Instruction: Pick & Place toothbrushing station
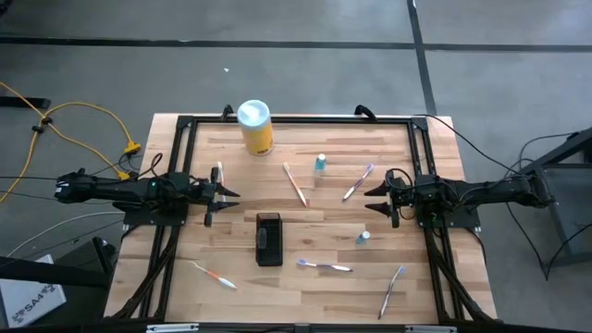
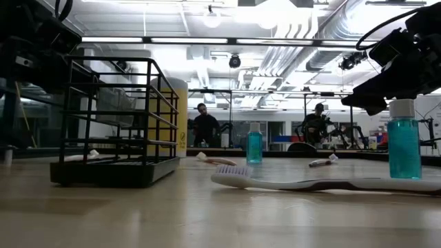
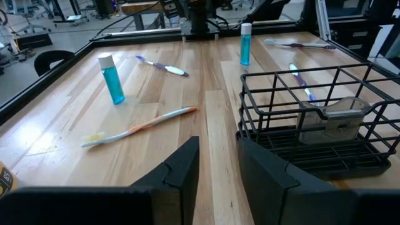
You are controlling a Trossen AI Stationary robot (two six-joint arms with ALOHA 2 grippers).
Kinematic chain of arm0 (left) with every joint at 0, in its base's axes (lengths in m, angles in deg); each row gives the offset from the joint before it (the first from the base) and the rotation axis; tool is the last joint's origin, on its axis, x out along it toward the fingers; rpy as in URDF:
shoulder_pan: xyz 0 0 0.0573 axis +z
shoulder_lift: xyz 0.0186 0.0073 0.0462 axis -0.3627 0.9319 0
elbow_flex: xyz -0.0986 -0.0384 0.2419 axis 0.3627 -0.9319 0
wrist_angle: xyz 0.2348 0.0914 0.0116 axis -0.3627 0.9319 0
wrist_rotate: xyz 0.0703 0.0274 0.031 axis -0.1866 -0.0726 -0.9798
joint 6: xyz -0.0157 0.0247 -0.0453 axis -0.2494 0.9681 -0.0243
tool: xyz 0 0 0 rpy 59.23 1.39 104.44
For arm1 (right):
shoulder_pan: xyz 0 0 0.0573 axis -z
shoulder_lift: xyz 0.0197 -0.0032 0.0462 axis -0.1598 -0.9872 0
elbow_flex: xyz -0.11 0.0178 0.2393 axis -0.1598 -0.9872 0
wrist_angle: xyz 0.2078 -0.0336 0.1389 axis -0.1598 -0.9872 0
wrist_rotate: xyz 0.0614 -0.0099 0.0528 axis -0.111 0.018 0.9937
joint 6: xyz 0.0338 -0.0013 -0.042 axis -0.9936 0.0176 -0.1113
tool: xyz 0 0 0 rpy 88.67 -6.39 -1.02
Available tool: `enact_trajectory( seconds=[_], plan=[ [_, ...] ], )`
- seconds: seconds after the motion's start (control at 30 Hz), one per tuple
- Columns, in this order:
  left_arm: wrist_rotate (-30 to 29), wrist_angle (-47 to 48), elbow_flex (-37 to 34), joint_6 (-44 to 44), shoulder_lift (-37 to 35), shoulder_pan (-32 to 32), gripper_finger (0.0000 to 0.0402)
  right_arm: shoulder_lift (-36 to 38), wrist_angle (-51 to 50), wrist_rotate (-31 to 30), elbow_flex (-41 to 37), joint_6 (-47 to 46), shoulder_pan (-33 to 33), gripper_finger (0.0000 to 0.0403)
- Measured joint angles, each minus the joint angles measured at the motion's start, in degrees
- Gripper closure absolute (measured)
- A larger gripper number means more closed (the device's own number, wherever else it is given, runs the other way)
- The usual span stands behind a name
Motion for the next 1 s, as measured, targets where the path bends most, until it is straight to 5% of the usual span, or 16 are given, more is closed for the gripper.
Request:
enact_trajectory(
  seconds=[0.73,1.0],
  plan=[
    [-1.81,-3.96,0.0,-1.97,-0.01,-0.02,0.0296,0.0,0.0,-0.01,0.01,0.01,0.01,0.0211],
    [-3.04,-25.58,0.0,-4.24,-0.01,0.0,0.0296,0.01,0.0,0.0,0.01,0.01,-0.01,0.0211]
  ],
)
